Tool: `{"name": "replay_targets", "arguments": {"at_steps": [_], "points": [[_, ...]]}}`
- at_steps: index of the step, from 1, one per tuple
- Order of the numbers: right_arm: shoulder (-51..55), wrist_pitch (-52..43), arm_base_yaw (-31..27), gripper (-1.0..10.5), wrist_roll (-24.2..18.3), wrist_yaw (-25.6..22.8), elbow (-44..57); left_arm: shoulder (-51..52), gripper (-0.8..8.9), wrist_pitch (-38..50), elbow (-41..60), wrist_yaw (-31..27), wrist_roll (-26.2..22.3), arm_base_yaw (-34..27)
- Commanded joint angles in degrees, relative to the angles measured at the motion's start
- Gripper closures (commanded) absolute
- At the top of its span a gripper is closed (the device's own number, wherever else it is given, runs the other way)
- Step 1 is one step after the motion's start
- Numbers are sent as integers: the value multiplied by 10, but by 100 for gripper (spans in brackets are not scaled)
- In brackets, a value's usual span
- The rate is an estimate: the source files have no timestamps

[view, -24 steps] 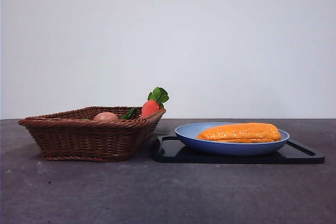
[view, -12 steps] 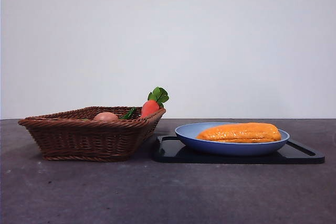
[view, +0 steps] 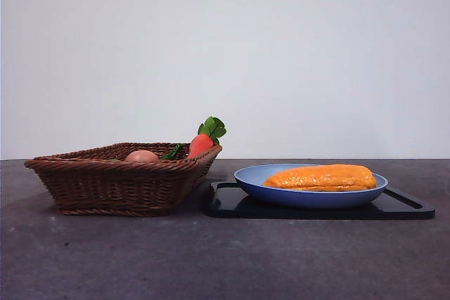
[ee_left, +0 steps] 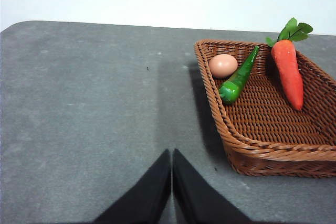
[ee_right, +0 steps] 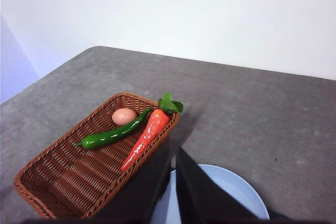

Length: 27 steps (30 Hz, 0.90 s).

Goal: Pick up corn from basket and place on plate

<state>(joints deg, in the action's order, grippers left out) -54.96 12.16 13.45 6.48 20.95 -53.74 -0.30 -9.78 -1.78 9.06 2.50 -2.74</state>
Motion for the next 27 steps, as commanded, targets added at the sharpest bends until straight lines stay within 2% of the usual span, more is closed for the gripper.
{"name": "replay_targets", "arguments": {"at_steps": [1, 3, 9, 13, 19, 27], "points": [[-4, -6, 1, 945, 4, -1, -4, 1, 809, -2, 16, -1, 2, -1], [-3, -5, -2, 945, 2, -10, -3, 1, 809, -2, 16, -1, 2, -1], [38, -5, -30, 944, -30, -92, 20, 1, 809, -2, 16, -1, 2, -1], [104, -16, -55, 945, -30, -91, 79, 1, 809, -2, 16, -1, 2, -1], [246, -104, -122, 944, -25, -92, 236, 1, 809, 0, 16, -1, 2, -1], [425, -144, -172, 944, -46, -112, 409, 1, 809, 0, 16, -1, 2, -1]]}}
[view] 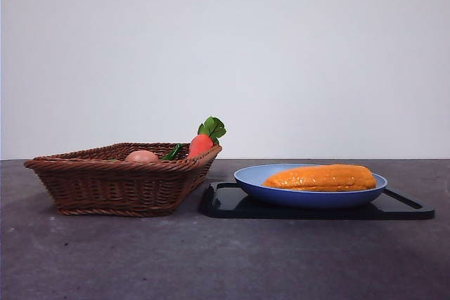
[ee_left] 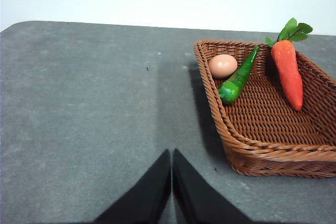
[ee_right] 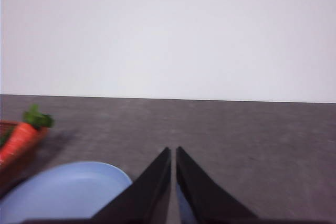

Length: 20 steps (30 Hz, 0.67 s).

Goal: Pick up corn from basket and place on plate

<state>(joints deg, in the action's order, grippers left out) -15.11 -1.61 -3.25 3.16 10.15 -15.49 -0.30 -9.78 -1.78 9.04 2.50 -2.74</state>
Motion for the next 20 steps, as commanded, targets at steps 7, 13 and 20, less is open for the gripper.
{"name": "replay_targets", "arguments": {"at_steps": [7, 13, 20], "points": [[109, -20, -13, 945, -12, -8, 122, 1, 809, 0, 16, -1, 2, -1], [128, 7, -13, 944, -11, -12, 149, 1, 809, 0, 16, -1, 2, -1], [149, 62, -12, 945, -12, -12, 149, 1, 809, 0, 16, -1, 2, -1]]}}
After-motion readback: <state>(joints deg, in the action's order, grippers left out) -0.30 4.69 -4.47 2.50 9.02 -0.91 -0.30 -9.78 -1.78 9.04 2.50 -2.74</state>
